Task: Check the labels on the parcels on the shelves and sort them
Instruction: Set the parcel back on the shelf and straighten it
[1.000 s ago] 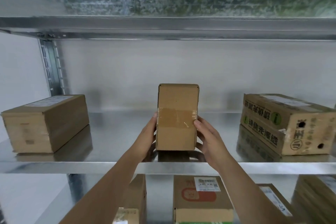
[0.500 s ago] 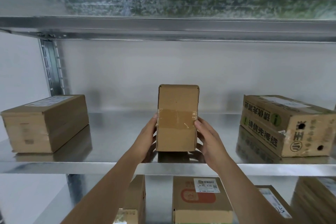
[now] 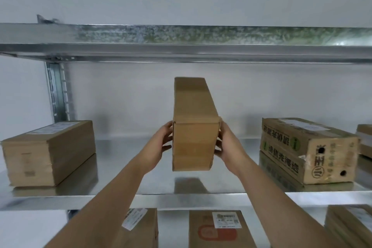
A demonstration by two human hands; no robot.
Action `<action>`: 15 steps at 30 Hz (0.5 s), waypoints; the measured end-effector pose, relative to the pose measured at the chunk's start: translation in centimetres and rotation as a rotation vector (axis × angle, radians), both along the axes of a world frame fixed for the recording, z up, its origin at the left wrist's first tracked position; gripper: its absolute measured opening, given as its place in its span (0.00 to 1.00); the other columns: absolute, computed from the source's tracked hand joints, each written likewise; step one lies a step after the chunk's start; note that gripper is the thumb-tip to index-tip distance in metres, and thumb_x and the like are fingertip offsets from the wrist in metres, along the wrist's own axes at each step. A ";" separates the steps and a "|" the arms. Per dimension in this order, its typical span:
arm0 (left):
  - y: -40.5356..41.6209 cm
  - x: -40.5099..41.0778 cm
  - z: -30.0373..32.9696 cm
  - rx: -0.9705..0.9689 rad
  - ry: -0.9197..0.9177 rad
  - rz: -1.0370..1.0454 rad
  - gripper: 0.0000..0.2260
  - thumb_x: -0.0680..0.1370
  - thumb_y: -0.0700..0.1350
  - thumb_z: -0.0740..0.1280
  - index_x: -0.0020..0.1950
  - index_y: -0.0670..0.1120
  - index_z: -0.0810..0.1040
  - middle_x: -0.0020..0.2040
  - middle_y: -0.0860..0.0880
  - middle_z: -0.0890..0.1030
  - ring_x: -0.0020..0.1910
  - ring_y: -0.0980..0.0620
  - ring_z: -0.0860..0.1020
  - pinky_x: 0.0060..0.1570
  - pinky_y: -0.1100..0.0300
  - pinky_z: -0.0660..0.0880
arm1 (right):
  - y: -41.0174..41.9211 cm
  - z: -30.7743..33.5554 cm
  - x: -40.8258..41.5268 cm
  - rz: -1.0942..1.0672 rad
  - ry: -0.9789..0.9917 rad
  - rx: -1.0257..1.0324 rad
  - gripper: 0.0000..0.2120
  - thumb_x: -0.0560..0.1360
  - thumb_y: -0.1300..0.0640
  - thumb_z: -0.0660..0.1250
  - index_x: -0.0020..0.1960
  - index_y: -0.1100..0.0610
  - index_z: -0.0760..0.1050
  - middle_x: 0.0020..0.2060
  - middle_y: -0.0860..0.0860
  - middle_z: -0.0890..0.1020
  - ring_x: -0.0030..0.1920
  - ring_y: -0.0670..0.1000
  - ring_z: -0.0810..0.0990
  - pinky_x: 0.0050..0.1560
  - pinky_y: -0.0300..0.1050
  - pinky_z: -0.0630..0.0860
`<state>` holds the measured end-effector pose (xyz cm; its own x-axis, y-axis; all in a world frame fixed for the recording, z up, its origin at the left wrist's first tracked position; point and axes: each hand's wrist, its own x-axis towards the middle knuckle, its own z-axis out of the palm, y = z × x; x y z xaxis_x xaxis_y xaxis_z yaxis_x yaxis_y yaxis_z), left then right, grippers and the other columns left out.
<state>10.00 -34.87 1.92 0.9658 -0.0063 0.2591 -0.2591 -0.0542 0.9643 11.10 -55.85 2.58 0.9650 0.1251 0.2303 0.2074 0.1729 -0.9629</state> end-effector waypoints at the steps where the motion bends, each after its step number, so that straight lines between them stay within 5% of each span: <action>1: 0.3 0.3 0.6 -0.010 -0.005 -0.018 0.27 0.78 0.60 0.54 0.74 0.51 0.73 0.59 0.46 0.81 0.71 0.43 0.71 0.66 0.52 0.71 | -0.2 0.4 0.3 0.003 -0.026 -0.023 0.21 0.83 0.37 0.54 0.67 0.47 0.75 0.56 0.45 0.83 0.55 0.46 0.82 0.58 0.50 0.79; 5: 0.1 -0.2 1.9 -0.017 0.007 -0.079 0.21 0.81 0.68 0.55 0.70 0.64 0.75 0.69 0.57 0.78 0.73 0.51 0.71 0.74 0.47 0.65 | 0.2 0.5 1.0 -0.016 -0.075 -0.153 0.22 0.82 0.39 0.54 0.64 0.53 0.75 0.49 0.44 0.84 0.47 0.42 0.81 0.46 0.40 0.78; 9: -0.7 0.0 0.4 -0.113 0.030 -0.031 0.22 0.82 0.67 0.55 0.72 0.60 0.73 0.63 0.55 0.82 0.70 0.48 0.75 0.74 0.43 0.66 | 1.5 -1.4 0.1 0.014 -0.021 0.002 0.16 0.86 0.45 0.53 0.70 0.42 0.72 0.61 0.43 0.82 0.62 0.47 0.80 0.64 0.53 0.78; 15: -1.7 -0.6 -2.0 -0.199 0.044 0.005 0.19 0.86 0.57 0.50 0.68 0.54 0.76 0.51 0.53 0.87 0.53 0.51 0.85 0.50 0.55 0.79 | 2.4 -3.3 -0.5 -0.039 -0.002 0.030 0.10 0.86 0.45 0.55 0.63 0.39 0.72 0.64 0.44 0.79 0.66 0.48 0.77 0.69 0.57 0.75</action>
<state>9.42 -36.53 -0.08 0.9762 0.0461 0.2119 -0.2163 0.1378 0.9666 10.58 -53.46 -0.77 0.9685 0.0806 0.2356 0.2166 0.1939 -0.9568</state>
